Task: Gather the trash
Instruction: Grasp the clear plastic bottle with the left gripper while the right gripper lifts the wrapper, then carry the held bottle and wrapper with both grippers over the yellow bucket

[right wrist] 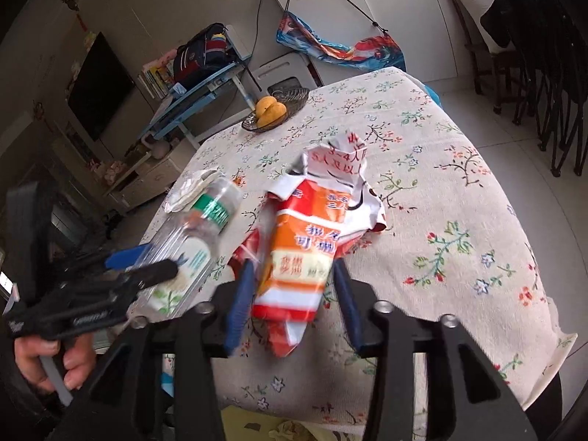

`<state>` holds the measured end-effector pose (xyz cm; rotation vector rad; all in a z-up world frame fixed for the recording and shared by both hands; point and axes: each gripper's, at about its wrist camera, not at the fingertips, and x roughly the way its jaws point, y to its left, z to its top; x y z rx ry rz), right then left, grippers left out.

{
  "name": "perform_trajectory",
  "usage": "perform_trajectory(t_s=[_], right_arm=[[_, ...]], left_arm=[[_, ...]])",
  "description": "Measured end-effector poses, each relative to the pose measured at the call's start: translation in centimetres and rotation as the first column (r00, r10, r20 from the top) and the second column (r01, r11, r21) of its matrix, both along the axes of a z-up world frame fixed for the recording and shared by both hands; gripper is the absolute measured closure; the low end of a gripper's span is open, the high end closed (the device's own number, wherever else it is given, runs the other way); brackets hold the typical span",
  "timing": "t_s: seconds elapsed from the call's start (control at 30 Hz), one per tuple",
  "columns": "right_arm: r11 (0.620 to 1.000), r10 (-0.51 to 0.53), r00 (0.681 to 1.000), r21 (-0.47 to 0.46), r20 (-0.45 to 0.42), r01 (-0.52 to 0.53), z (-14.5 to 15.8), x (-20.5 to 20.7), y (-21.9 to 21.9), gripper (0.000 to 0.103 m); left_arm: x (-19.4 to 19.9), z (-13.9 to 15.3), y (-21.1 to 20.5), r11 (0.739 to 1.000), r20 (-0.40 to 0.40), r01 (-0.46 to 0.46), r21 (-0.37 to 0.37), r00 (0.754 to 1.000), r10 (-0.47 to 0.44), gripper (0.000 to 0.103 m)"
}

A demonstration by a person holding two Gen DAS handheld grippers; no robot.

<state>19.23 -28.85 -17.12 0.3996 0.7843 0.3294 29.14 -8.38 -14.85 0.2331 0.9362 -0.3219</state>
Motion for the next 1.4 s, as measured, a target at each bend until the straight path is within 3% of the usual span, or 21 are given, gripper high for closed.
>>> perform_trajectory(t_s=[0.3, 0.43, 0.47, 0.5, 0.53, 0.6, 0.93, 1.4], right_arm=[[0.998, -0.06, 0.998, -0.029, 0.006, 0.061, 0.0, 2.3, 0.2, 0.02], [0.997, -0.077, 0.997, -0.002, -0.021, 0.076, -0.9, 3.8, 0.1, 0.019], [0.997, -0.079, 0.997, -0.002, -0.015, 0.079, -0.8, 3.9, 0.1, 0.02], [0.997, -0.072, 0.997, 0.005, -0.017, 0.072, -0.9, 4.2, 0.1, 0.029], [0.998, -0.056, 0.998, 0.028, -0.029, 0.057, -1.1, 4.4, 0.1, 0.051], [0.997, -0.038, 0.998, 0.068, -0.054, 0.042, -1.6, 4.6, 0.0, 0.069], [0.989, -0.012, 1.0, 0.15, -0.006, 0.013, -0.8, 2.8, -0.1, 0.075], [0.985, 0.017, 0.999, 0.172, 0.039, -0.023, 0.4, -0.9, 0.7, 0.075]], left_arm=[[0.7, -0.8, -1.2, 1.0, -0.006, -0.007, 0.029, 1.0, 0.007, 0.043], [1.2, -1.5, -1.3, 1.0, -0.023, -0.017, 0.022, 1.0, 0.018, 0.043], [1.4, -1.6, -1.3, 1.0, -0.028, -0.017, 0.018, 0.999, 0.017, 0.043], [1.4, -1.9, -1.3, 1.0, -0.035, -0.017, 0.012, 0.999, 0.017, 0.045], [1.4, -2.0, -1.3, 1.0, -0.034, -0.02, 0.01, 0.999, 0.02, 0.046], [1.3, -2.2, -1.2, 1.0, -0.029, -0.024, -0.005, 0.999, 0.024, 0.049], [-0.7, -1.8, -0.5, 0.996, 0.014, -0.065, -0.054, 0.998, 0.066, 0.05], [-5.4, -0.5, 1.9, 0.992, 0.057, -0.104, -0.069, 0.993, 0.108, 0.05]])
